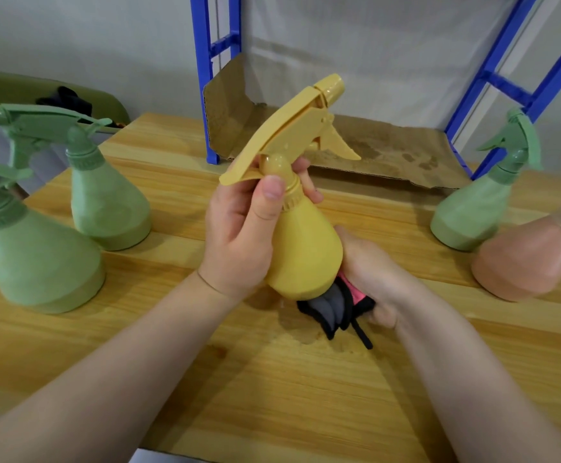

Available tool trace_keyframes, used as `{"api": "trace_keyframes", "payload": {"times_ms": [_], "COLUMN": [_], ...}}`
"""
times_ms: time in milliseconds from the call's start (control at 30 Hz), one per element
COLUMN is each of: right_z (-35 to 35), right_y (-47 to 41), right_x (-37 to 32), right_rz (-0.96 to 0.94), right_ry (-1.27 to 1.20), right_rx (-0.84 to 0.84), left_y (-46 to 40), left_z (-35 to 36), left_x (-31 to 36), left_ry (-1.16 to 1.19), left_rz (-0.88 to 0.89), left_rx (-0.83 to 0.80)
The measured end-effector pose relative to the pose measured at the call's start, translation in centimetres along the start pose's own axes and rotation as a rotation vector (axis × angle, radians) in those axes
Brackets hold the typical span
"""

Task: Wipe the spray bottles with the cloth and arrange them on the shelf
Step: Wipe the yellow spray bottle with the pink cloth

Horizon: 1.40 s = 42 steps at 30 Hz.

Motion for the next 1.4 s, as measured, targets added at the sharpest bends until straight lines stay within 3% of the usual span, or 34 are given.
{"api": "trace_keyframes", "payload": {"times_ms": [200, 333, 433, 533, 667, 900, 1033, 1167, 1267, 1400], "right_z": [-1.5, -2.9, -4.5, -5.9, -6.8, -7.0, -6.8, -5.6, -4.5, -4.4], "right_y": [0.2, 0.1, -0.2, -0.5, -0.4, 0.4, 2.1, 4.3, 5.4, 5.4], "right_x": [-0.8, -2.4, -1.9, -1.8, -2.2, -4.3, -5.9, -7.4, -7.9, -7.9], "right_rz": [-0.105, -0.240, -0.155, -0.122, -0.167, -0.432, -0.684, -1.004, -1.088, -1.060], "right_ry": [0.250, 0.280, 0.020, -0.387, -0.717, -0.936, -0.899, -0.441, -0.283, -0.391], "right_rx": [0.071, 0.258, 0.218, 0.173, 0.210, 0.208, 0.181, 0.231, 0.226, 0.131], "left_y": [-0.1, -0.1, -0.5, -0.6, -0.3, 0.8, 1.0, 1.1, 1.0, 1.1], "left_z": [0.1, -0.1, -1.3, -2.3, -1.5, 0.8, 1.2, 1.4, 1.5, 1.6], "left_x": [0.0, -0.7, -1.5, -2.3, -3.0, -4.0, -4.0, -3.8, -3.8, -3.7], "left_ry": [0.048, 0.063, 0.123, 0.133, 0.033, -0.027, -0.031, -0.018, -0.023, -0.025], "left_rz": [-0.046, -0.130, -0.254, -0.367, -0.416, -0.475, -0.471, -0.475, -0.471, -0.467], "left_rx": [0.008, 0.048, 0.132, 0.183, 0.069, -0.127, -0.178, -0.182, -0.189, -0.186]}}
Point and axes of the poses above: each hand's wrist, its own y-axis away from the middle knuckle, its own z-axis out of the palm, x = y × z, the point moved 8 cm from there along -y, towards the middle knuckle, and after that the axes turned 3 degrees about x, right-handed, at the moved point
